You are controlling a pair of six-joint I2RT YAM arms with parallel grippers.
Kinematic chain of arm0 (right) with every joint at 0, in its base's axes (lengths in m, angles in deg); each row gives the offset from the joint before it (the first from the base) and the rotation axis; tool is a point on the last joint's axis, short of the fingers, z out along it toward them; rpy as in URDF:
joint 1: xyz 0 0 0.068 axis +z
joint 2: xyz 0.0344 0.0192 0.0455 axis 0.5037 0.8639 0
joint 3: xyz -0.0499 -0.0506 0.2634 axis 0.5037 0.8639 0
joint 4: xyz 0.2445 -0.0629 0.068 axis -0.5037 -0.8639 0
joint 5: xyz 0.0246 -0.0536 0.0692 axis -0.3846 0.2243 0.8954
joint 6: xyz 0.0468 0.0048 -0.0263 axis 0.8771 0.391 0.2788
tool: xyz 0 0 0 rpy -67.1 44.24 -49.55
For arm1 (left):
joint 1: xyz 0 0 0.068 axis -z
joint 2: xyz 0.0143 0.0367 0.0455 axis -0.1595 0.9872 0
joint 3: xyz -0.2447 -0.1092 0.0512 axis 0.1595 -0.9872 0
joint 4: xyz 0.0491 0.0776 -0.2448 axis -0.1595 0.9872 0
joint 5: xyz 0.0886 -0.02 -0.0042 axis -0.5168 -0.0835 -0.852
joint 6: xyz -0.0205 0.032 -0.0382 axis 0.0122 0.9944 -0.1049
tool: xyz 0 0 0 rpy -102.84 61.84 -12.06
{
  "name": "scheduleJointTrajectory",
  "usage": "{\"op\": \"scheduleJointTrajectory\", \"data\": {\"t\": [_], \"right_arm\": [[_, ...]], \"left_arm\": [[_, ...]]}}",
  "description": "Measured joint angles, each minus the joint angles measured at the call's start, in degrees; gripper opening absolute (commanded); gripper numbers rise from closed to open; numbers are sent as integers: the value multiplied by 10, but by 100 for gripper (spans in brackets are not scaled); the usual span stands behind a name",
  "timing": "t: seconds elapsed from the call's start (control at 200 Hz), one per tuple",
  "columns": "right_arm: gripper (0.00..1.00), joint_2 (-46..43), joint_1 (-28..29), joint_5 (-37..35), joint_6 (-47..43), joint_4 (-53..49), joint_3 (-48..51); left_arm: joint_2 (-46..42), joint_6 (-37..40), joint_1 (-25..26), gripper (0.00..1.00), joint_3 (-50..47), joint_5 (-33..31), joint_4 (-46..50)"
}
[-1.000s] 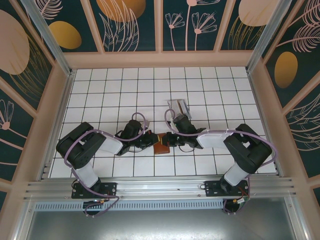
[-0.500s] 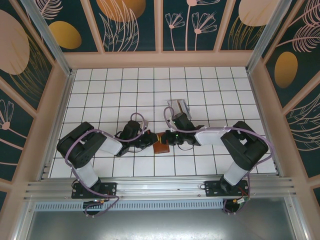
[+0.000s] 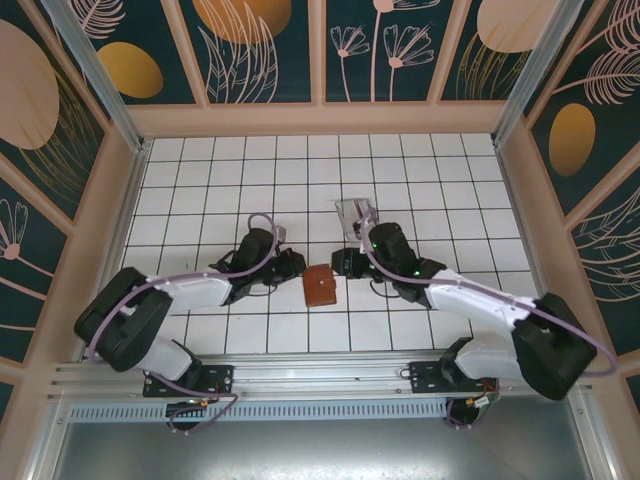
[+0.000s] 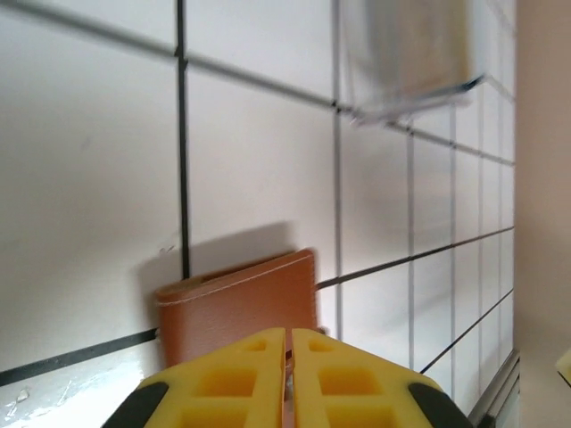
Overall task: Put the credit cards into the card holder
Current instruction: Close the button on the card holder, then reset both arms
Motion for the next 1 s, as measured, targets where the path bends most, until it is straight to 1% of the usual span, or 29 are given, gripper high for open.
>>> {"op": "scheduleJointTrajectory", "data": {"t": [0.05,0.105,0.17,0.205,0.23,0.245,0.26,0.35,0.395,0.415,0.425,0.43,0.435,0.45,0.541,0.606,0.671,0.766,0.821,0.871,0.946,1.001], "right_arm": [[54,-36,-1,-30,-7,-7,4],[60,-75,-2,-66,-25,-12,8],[69,-125,-2,-117,-46,-10,16],[73,-150,-2,-146,-56,-6,23],[74,-166,-2,-167,-66,0,29],[74,-176,-2,-178,-67,2,32],[74,-186,-3,-192,-74,5,37],[76,-233,-5,-264,-103,17,59],[78,-256,-9,-299,-119,22,71],[82,-267,-11,-314,-126,24,77],[87,-270,-12,-319,-128,24,78],[93,-273,-13,-323,-132,25,80],[96,-275,-13,-325,-133,26,81],[98,-283,-15,-335,-136,26,85],[99,-329,-33,-383,-167,38,107],[99,-359,-51,-415,-179,42,122],[99,-385,-71,-437,-215,66,149],[99,-414,-94,-459,-280,116,213],[99,-418,-104,-457,-312,141,249],[99,-417,-121,-443,-336,164,279],[99,-407,-165,-424,-355,202,318],[99,-388,-210,-402,-356,235,337]], "left_arm": [[-31,17,-2,21,13,-19,31],[-60,30,-2,35,29,-45,63],[-101,56,-2,51,50,-92,108],[-123,70,-2,72,60,-120,131],[-141,82,-2,84,66,-147,147],[-150,91,-2,95,69,-160,155],[-158,97,-2,98,71,-173,163],[-207,135,-2,99,79,-265,203],[-228,150,-2,99,79,-317,221],[-236,154,-2,98,79,-341,229],[-239,155,-2,99,78,-349,231],[-241,158,-2,99,78,-357,233],[-243,158,-2,98,78,-360,234],[-249,161,-2,99,77,-377,237],[-283,180,-2,99,57,-468,233],[-313,214,-2,99,16,-516,196],[-337,268,-3,99,-39,-538,142],[-373,351,-3,99,-139,-560,61],[-400,405,-4,99,-194,-571,18],[-424,460,-10,99,-237,-568,-33],[-447,523,-37,99,-287,-560,-107],[-447,549,-79,99,-308,-540,-148]]}}
